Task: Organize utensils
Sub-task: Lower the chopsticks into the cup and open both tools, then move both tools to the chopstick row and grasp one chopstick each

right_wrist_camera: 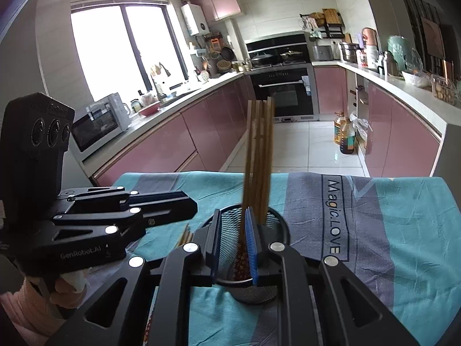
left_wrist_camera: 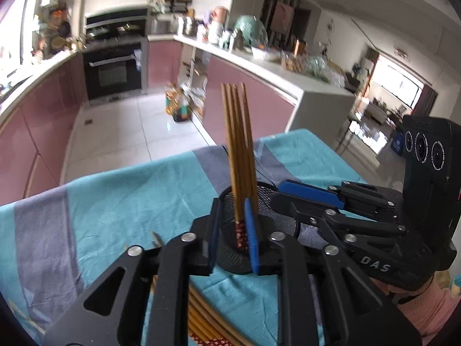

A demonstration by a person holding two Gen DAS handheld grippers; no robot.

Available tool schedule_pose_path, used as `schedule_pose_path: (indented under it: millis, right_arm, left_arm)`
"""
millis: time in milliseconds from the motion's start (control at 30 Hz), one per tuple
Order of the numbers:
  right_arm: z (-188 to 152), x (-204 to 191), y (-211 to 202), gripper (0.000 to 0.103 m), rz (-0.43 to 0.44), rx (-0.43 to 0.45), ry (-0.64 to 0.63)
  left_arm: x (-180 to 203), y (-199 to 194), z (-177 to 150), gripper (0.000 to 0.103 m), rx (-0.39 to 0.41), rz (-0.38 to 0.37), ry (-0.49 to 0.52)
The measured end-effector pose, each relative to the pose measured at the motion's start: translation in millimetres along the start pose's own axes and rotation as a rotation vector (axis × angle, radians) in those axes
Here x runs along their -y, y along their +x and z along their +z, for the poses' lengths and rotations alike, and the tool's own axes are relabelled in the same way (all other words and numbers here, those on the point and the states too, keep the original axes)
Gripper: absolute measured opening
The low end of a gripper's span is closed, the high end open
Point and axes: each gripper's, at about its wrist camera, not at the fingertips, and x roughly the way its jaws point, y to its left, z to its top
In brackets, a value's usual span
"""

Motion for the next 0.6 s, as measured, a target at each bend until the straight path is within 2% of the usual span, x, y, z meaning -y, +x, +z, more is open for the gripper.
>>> schedule_pose_path:
  millis: [67,133,167,233,367,467,600]
  right_arm:
    - [-5.4,-9.9,-8.0,0.021,0.028,0.01,-0.028]
    - [-13.6,-23.7,-13.5,0.026,0.07,0.008,-0.058]
    - [-17.2,-28.6,-14.3,0.027,0.085,0.002,-0.071]
    - [-27.5,-40.6,-12.4,0.035,0.109,-0.022,-0.1]
    - [-50.5,-59.7,8.3,0.037,0.108,-0.107,-0.15]
    - [-65.3,-59.7,30.7,0.037,0.109,-0.186,-0.124]
    - [-78.8,-57.9,48.3,0.037,0.094,-0.245,-0.101]
  left_arm:
    - [-6.5,-15.9,-7.1,0.031,0.045,0.021,-0.019]
    - [-15.1,-34.5,-20.4,0.035,0.094,0.059,-0.035]
    - [-20.7,-42.4,-26.8,0.04,0.107,0.072,-0.047]
    - [-30.8,-51.9,-42.5,0.043,0.115,0.096,-0.08]
    - [-49.1,-51.5,-74.8,0.049,0.057,0.143,-0.121]
    - [-63.6,-41.2,-99.0,0.051,-0.01,0.162,-0.154]
    - [-68.5,-23.7,-122.7,0.051,-0.085,0.157,-0.177]
